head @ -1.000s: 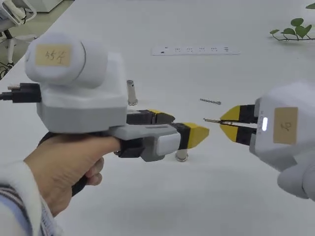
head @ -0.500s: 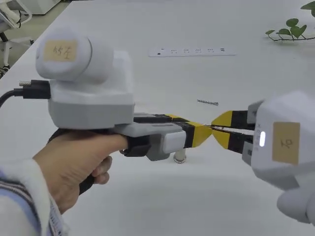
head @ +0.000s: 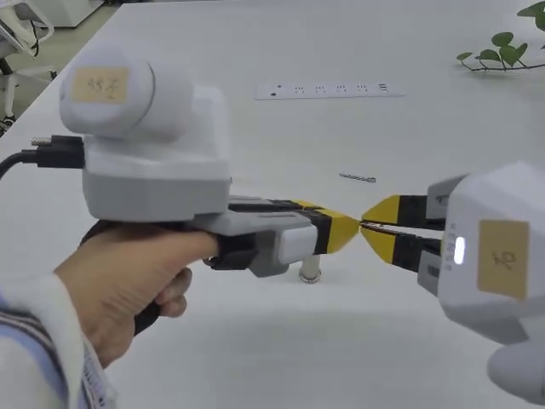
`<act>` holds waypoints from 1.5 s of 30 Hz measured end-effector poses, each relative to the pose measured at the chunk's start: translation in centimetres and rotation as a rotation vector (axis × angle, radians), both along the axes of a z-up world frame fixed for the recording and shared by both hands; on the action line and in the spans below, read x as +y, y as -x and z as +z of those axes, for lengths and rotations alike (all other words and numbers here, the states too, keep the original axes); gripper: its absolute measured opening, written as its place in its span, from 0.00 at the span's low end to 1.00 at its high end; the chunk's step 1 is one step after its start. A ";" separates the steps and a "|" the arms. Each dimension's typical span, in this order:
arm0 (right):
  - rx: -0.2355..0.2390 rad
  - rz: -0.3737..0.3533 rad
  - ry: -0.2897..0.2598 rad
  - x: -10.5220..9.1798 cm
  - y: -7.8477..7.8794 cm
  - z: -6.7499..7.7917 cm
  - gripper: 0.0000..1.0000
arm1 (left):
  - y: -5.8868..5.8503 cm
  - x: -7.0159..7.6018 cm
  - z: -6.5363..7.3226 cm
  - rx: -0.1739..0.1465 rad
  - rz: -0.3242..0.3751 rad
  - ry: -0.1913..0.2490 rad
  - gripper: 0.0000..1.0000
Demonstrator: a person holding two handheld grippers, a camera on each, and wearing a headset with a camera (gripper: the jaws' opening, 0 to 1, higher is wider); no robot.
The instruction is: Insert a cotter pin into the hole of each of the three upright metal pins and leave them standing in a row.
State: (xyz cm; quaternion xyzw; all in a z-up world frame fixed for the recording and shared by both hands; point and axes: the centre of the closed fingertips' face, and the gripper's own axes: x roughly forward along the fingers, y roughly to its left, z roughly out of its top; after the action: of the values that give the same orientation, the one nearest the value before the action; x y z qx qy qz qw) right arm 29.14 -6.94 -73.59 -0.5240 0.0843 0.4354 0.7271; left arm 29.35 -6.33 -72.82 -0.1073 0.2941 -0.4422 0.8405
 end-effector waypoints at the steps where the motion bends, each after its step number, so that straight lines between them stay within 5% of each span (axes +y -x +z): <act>1: -0.002 0.001 0.001 0.0 0.0 0.0 0.02 | 0.0 0.0 0.0 0.000 0.000 0.001 0.03; 27: 0.032 0.007 -0.036 0.0 0.6 0.1 0.02 | 0.5 -0.2 -0.1 -0.007 -0.050 -0.050 0.00; 29: 0.038 0.010 -0.037 -0.1 0.7 0.0 0.02 | 0.5 -0.2 -0.2 0.006 -0.048 -0.050 0.00; 30: 0.039 0.012 -0.037 -0.1 0.8 0.0 0.02 | 0.6 -0.2 -0.2 0.041 -0.041 -0.039 0.00; 34: 0.030 0.016 -0.035 -0.2 0.8 0.2 0.02 | 0.6 -0.1 -0.1 0.019 -0.044 -0.039 0.00; 45: 0.002 0.077 -0.011 0.2 1.2 0.3 0.04 | 1.1 0.1 0.0 0.030 -0.052 -0.036 0.00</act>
State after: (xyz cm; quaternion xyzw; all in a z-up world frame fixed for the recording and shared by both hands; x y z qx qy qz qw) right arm 27.94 -6.78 -73.33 -0.5225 0.0624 0.4642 0.7125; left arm 28.27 -6.22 -72.82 -0.0911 0.3173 -0.4567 0.8261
